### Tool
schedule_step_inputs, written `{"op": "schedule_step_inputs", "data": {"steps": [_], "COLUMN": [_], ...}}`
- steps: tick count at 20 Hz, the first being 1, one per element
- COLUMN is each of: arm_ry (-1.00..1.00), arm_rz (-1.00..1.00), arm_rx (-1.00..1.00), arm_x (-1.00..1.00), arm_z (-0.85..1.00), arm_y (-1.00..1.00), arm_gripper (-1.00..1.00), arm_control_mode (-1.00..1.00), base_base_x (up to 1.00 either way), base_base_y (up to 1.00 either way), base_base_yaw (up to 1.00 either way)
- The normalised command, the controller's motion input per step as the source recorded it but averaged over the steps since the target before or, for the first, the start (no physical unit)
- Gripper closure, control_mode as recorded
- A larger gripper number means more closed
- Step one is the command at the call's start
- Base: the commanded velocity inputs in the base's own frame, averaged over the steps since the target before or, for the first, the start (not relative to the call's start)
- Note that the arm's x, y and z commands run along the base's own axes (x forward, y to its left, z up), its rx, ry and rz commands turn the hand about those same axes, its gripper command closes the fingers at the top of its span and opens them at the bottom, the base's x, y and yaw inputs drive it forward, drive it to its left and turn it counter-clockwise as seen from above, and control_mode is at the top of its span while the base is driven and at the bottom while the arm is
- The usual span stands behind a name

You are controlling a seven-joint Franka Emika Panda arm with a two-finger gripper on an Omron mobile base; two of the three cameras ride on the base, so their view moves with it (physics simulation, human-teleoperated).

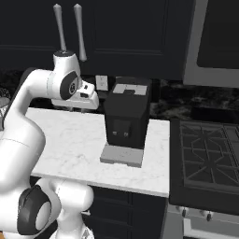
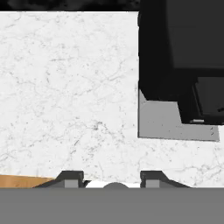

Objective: Navigate to the sink.

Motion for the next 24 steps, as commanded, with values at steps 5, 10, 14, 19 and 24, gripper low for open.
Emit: {"op": "schedule_step_inputs", "data": {"steps": [5,10,14,19,24], "arm_ry": [0.0,0.0,0.0,0.0,0.0], "arm_rz": [0.0,0.0,0.0,0.0,0.0], "arm_rx": [0.0,0.0,0.0,0.0,0.0], "arm_x": [0.0,0.0,0.0,0.0,0.0], "arm_z": [0.0,0.0,0.0,0.0,0.0], "arm_y": [0.0,0.0,0.0,0.0,0.0], "arm_gripper": [-1.0,-1.0,-1.0,-1.0,-1.0], "arm_control_mode": [1.0,1.0,1.0,1.0,1.0], "base_base_x": [-0.41,-0.9,-0.45,-0.22,-0.2], "base_base_y": [-0.05,-0.23,-0.01,0.0,0.0], "base_base_yaw": [0.0,-0.09,-0.37,-0.54,-0.59]}}
